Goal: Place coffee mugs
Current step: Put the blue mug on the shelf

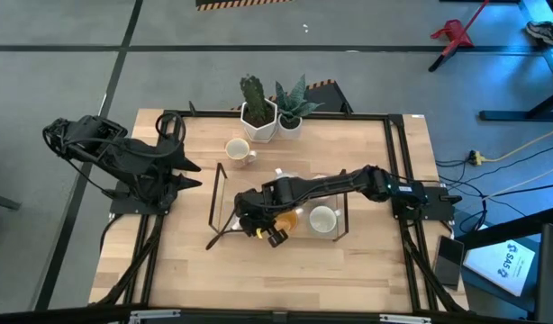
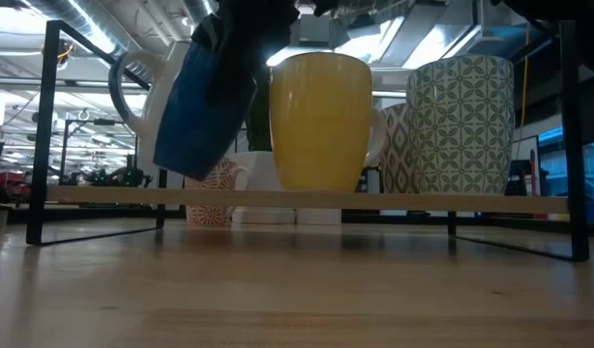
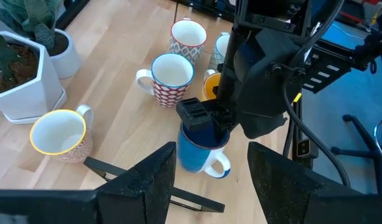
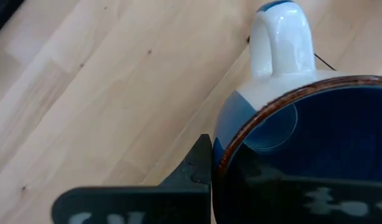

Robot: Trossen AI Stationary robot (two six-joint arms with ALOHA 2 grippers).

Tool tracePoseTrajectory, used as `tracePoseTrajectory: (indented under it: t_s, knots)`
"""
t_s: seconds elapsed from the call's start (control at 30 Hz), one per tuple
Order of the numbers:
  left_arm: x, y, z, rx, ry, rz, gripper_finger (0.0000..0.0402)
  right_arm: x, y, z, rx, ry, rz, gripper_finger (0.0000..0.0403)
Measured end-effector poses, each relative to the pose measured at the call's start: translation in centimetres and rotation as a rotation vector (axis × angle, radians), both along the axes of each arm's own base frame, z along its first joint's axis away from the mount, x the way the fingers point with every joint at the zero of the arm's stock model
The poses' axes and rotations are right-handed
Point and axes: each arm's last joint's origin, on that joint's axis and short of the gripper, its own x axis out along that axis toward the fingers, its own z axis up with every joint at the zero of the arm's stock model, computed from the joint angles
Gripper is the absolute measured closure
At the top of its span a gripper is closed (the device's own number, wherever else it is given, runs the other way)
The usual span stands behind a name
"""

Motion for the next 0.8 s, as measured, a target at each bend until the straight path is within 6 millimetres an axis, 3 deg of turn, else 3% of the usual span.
tracePoseTrajectory:
  t_s: [0.4,0.8]
  knots:
    - [0.0,0.0,0.0,0.001,0.0,0.001,0.0208,-0.06,0.01,-0.02,-0.001,0.006,0.001,0.0403]
    - [0.0,0.0,0.0,0.003,0.0,-0.002,0.0208,-0.02,0.0,-0.01,0.0,0.002,0.001,0.0371]
